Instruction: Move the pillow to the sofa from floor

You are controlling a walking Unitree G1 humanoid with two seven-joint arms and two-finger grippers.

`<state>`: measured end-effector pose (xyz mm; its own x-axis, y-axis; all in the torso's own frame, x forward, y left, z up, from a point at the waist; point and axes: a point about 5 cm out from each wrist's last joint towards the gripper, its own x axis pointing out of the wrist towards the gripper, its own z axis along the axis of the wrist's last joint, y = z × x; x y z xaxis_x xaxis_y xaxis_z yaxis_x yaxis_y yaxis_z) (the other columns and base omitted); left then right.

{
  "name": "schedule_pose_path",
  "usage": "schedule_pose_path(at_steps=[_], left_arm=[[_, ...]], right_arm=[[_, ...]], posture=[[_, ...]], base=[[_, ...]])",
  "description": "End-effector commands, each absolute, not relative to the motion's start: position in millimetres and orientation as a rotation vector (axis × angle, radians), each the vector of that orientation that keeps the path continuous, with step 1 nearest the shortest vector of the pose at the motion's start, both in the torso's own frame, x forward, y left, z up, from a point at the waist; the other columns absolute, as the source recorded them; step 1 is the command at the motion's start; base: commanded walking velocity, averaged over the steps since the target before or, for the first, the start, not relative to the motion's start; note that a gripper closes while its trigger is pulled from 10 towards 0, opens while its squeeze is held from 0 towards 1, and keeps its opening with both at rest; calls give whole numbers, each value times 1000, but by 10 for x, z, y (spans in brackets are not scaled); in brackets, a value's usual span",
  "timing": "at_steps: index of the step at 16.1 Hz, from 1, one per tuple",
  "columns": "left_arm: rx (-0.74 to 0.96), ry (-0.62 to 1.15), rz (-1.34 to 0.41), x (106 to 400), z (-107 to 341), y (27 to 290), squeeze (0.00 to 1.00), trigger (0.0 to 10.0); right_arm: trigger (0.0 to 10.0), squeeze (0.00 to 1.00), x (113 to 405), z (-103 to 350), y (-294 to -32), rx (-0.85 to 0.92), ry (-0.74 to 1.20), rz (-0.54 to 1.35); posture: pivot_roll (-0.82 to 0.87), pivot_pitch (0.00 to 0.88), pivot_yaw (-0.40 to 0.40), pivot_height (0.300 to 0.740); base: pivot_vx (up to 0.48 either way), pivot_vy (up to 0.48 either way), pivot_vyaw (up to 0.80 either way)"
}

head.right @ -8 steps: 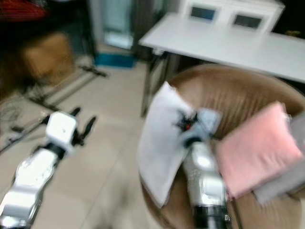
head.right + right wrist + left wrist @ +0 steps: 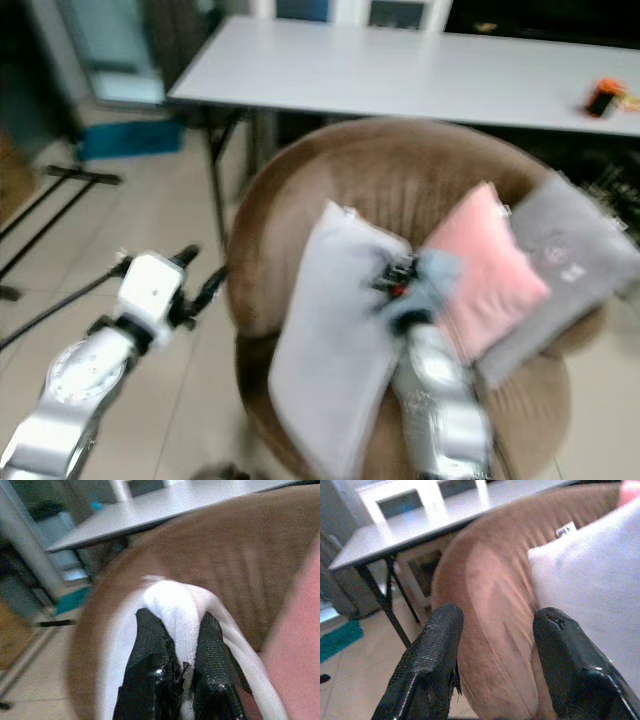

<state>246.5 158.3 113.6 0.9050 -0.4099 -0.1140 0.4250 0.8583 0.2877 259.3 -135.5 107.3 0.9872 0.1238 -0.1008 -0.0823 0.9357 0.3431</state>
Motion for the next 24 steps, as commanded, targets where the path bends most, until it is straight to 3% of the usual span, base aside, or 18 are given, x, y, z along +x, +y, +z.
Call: schedule_pose_path(at_steps=[1,4,9,17,19,21,24], left_arm=[[304,44,-467,2425,1155,1542,0,10000],[307,62,-476,2331,1141,1568,0,10000],[328,124,-559,2194,1106,1639,0,10000],[361,182,-679,2120,1106,1648,0,10000],[378,191,-694,2075,1134,1673,0,10000],[390,207,-707,2018,1151,1700,0,10000],[408,241,-734,1891,1195,1739,0,10000]], right_arm=[[10000,0,2573,1171,-1396,331,83,112],[10000,0,2539,1202,-1314,325,105,193],[10000,0,2782,1245,-1264,334,91,182],[10000,0,3762,1546,-1350,396,-6,147],[10000,0,3941,1657,-1541,499,-20,31],[10000,0,3977,1596,-1662,569,17,-43],[10000,0,3845,1125,-1647,426,257,-63]], posture=[[23,0,4,740],[44,0,-21,740],[77,0,-53,740],[96,0,-36,740],[128,0,-47,740],[152,0,-57,740],[197,50,-65,740]], base=[[0,0,0],[0,0,0],[0,0,0],[0,0,0],[0,0,0],[0,0,0],[0,0,0]])
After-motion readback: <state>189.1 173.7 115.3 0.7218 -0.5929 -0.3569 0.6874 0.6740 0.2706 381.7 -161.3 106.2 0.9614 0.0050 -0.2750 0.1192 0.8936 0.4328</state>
